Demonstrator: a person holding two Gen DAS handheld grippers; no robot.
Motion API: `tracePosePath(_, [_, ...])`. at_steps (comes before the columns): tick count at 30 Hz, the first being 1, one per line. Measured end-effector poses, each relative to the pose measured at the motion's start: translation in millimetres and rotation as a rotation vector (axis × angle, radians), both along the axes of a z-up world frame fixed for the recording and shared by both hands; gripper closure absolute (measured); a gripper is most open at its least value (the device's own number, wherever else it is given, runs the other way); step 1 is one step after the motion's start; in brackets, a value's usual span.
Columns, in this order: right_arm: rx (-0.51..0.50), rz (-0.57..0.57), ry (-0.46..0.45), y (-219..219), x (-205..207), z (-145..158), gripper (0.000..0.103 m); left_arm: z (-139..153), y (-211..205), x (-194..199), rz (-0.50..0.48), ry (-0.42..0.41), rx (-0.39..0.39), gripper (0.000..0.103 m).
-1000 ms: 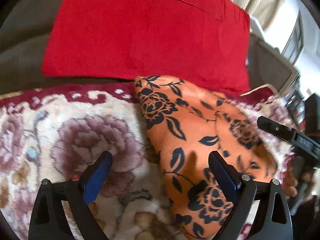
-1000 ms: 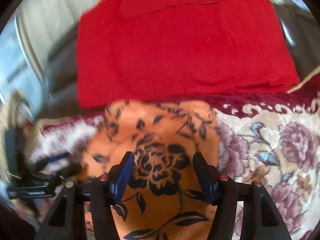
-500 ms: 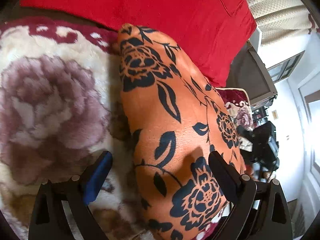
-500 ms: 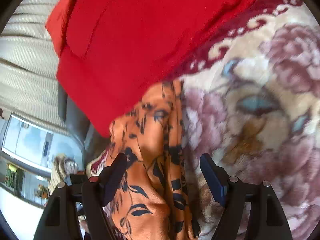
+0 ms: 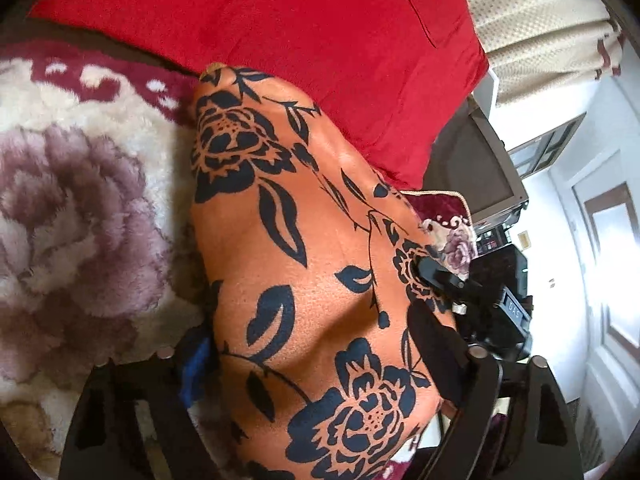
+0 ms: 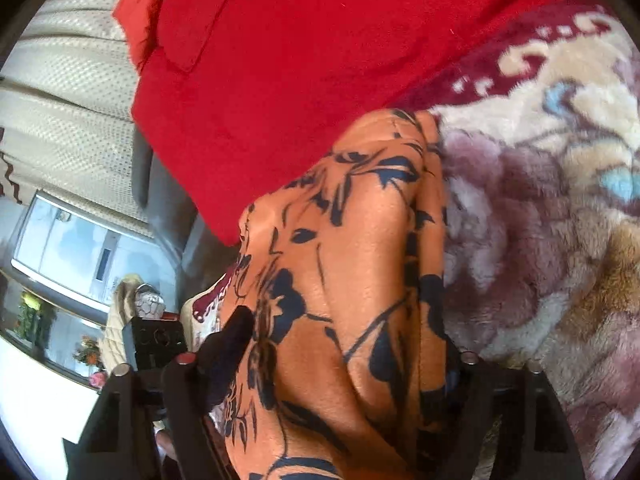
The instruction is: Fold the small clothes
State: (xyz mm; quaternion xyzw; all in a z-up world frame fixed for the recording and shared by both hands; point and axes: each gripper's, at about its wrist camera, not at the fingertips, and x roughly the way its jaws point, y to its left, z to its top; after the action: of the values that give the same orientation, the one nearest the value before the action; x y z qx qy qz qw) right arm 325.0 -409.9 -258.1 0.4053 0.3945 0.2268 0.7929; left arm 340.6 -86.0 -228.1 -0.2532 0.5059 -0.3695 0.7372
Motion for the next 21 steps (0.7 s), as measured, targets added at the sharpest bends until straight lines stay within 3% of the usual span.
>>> tracePosePath(2, [-0.048,-0.010,-0.013,4.7,-2.8,6.4,0.046,4.2,-0.8,-1.8,0.002,-0.023,0.007,0.029])
tracePosePath(5, [-0.072,-0.028,-0.045,6.3,-10.8,16.0,0.052,11.9,2.5,-6.7,0.009,-0.054,0.023,0.046])
tracePosePath(13, [-0.160,-0.020,-0.193,45.9,-52.8,58.4,0.055,53.7,32.3,-51.0,0.049,-0.134,0.057,0.046])
tracePosePath(17, [-0.169,0.023,-0.241,70.4,-85.4,72.6,0.055,69.8,44.2,-87.5,0.065,-0.192,0.170,0.046])
tracePosePath(21, [-0.176,0.034,-0.237,95.4,-110.3,64.9,0.055,62.1,61.6,-116.2,0.101,-0.208,0.291,0.046])
